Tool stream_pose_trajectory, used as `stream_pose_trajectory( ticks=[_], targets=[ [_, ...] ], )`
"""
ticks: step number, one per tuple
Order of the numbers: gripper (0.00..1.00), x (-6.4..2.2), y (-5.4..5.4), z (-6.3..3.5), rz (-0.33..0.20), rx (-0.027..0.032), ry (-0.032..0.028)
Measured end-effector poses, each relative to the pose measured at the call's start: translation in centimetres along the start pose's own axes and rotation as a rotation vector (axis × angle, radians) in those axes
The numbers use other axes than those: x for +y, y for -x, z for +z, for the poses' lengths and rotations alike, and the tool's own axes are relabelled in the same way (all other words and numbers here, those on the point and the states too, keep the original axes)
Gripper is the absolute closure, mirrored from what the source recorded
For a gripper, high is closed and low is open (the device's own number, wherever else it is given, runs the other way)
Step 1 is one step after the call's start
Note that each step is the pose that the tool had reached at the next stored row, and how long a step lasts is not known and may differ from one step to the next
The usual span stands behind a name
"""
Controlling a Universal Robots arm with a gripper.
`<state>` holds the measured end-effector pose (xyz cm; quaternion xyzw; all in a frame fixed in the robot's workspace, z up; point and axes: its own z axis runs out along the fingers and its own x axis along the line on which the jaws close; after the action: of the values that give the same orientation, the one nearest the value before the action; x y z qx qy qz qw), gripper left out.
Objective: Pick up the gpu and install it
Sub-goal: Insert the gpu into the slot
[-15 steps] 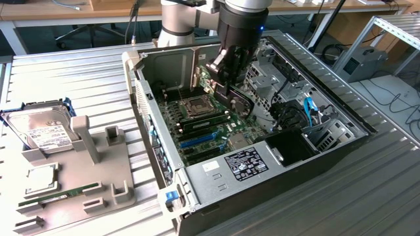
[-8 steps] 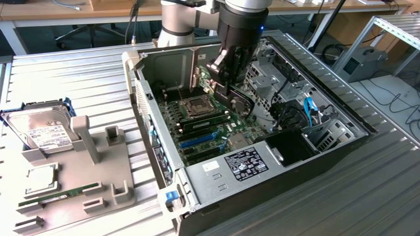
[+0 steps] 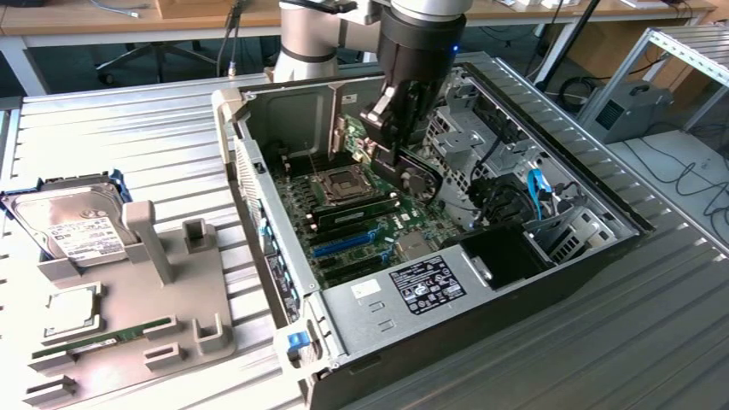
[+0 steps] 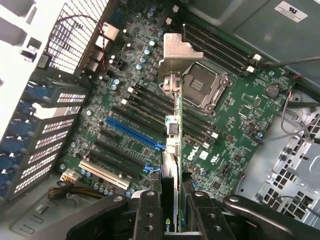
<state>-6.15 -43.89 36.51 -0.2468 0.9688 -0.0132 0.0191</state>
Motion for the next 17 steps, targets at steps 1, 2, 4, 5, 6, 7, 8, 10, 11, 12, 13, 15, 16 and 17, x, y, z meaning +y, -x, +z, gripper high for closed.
stream_pose_trajectory(
  ticks=[1,2,4,5,6,7,8,10,11,12,13,15,16,17],
  targets=[
    [0.74,0.00,0.00,0.00,-0.003,-0.0002,0.0001],
    [0.74,0.00,0.00,0.00,-0.006,-0.0002,0.0002],
    [0.74,0.00,0.00,0.00,-0.012,-0.0004,0.0004],
    [0.74,0.00,0.00,0.00,-0.015,-0.0005,0.0005],
    [0.74,0.00,0.00,0.00,-0.017,-0.0006,0.0006],
    [0.74,0.00,0.00,0.00,-0.020,-0.0007,0.0007],
    [0.74,0.00,0.00,0.00,-0.023,-0.0008,0.0007],
    [0.74,0.00,0.00,0.00,-0.030,-0.0011,0.0009],
    [0.74,0.00,0.00,0.00,-0.033,-0.0012,0.0010],
    [0.74,0.00,0.00,0.00,-0.035,-0.0013,0.0011],
    [0.74,0.00,0.00,0.00,-0.038,-0.0013,0.0011],
    [0.74,0.00,0.00,0.00,-0.044,-0.0016,0.0014],
    [0.74,0.00,0.00,0.00,-0.047,-0.0016,0.0015],
    [0.74,0.00,0.00,0.00,-0.050,-0.0018,0.0016]
  ],
)
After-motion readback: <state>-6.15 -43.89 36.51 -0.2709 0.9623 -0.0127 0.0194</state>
